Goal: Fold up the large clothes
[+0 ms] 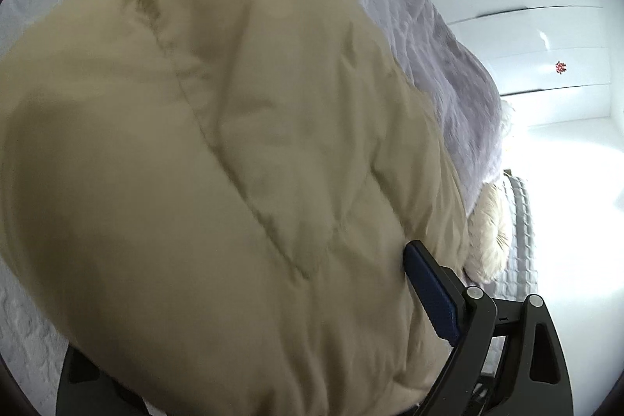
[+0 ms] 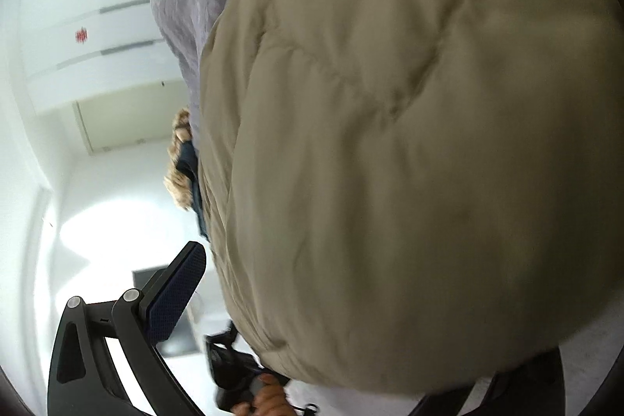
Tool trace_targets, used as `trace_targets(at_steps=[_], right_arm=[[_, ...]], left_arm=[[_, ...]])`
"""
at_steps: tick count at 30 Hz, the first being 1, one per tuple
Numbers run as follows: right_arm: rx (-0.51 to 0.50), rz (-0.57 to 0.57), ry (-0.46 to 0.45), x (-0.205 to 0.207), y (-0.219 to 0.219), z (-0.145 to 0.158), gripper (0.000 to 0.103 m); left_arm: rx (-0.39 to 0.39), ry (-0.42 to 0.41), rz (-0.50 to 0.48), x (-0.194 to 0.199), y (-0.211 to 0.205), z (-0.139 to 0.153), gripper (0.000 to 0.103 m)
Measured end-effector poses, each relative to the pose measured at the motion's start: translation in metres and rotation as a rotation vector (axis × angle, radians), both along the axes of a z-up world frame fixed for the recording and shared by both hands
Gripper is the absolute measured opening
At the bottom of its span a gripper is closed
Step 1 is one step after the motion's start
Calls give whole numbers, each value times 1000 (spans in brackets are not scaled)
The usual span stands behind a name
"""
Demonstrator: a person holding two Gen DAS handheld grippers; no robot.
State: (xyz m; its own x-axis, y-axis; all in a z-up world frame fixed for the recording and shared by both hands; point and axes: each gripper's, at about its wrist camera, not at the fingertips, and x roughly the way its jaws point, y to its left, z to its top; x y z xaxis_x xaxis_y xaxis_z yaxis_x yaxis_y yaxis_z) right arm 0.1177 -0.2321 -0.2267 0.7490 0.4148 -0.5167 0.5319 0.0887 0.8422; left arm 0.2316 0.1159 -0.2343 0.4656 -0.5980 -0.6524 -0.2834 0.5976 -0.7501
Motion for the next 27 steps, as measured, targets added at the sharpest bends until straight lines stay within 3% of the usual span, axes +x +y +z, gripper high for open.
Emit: trace_targets(at_steps=[1,3,4,5,8,12,18,27], right_arm=[[10,-8,-3,0,-1,-1,101],[29,-11,14,1,-1,-2,88],[42,-1,48,1,-1,-5,61],[51,3,64,-1,-2,-6,50],[67,5,44,-4,-3,-3,32],[31,48,-5,-7,1,15,24],[-13,136,-23,-28,18,47,24],[38,202,13,-111,54,55,24]], left_arm=[[22,-8,-3,2,-2,2,70],[49,-32,-36,6,-3,7,40],[56,-48,-47,6,-2,10,36],[61,-61,-56,6,-1,13,31],[78,-114,-103,5,-1,29,25],[97,-208,-153,-4,0,58,23],[53,-242,-174,-33,19,80,23],[-11,-146,-203,-141,73,78,23]])
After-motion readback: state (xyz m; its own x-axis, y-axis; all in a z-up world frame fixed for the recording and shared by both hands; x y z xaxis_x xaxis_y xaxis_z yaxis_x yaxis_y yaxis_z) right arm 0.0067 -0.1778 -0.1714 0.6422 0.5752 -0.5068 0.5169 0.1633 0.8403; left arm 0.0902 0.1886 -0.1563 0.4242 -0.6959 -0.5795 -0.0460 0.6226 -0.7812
